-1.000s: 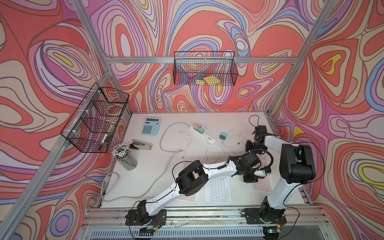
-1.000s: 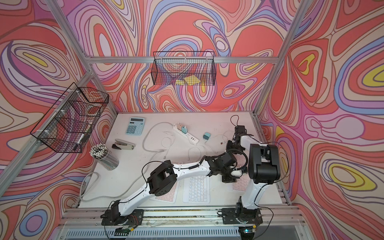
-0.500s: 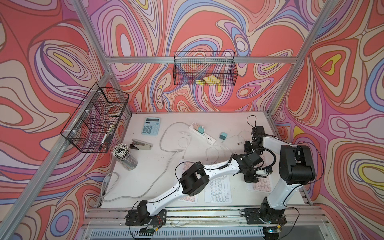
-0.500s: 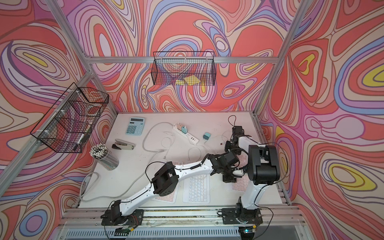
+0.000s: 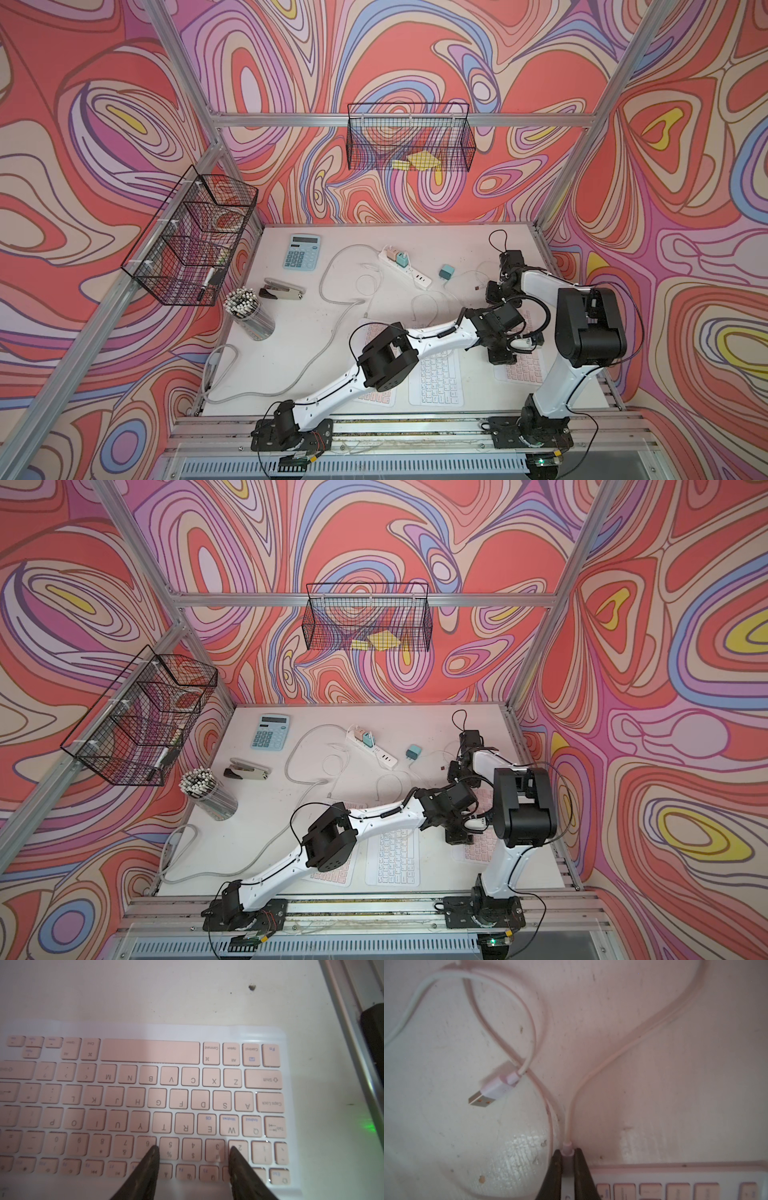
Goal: Unplug the wireless keyboard
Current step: Remove the power cord from the keyboard.
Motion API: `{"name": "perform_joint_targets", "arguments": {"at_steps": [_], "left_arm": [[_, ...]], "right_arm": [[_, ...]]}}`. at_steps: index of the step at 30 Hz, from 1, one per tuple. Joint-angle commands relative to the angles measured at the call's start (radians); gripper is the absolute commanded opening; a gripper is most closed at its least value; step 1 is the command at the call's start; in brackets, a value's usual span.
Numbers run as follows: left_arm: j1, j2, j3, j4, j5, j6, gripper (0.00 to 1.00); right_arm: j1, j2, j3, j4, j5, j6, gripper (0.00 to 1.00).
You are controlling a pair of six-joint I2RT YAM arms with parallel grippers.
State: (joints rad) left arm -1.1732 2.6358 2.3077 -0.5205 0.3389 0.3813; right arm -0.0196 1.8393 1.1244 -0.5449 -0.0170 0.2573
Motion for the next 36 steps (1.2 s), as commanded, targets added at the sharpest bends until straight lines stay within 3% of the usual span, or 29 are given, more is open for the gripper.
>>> {"name": "perform_joint_targets", "arguments": {"at_steps": [1, 12, 20, 28, 36], "left_arm": [[0.0, 0.047, -0.055, -0.115, 0.018, -0.007, 0.54], [0.004, 0.041, -0.067, -0.108, 0.028, -0.006, 0.54], [0.009, 0.049, -0.061, -0.106, 0.033, -0.019, 0.54], [0.012, 0.053, -0.053, -0.105, 0.034, -0.03, 0.54], [0.019, 0.03, -0.076, -0.073, 0.028, -0.052, 0.55]], "right_arm": [[-0.001, 0.093, 0.007, 0.044, 0.055, 0.08, 0.02], [-0.001, 0.11, 0.052, 0.104, 0.08, 0.141, 0.02], [0.036, 0.151, 0.116, 0.085, 0.059, -0.001, 0.03], [0.038, 0.172, 0.136, 0.04, 0.018, 0.189, 0.02], [0.009, 0.13, 0.145, 0.056, 0.134, 0.156, 0.05]]}}
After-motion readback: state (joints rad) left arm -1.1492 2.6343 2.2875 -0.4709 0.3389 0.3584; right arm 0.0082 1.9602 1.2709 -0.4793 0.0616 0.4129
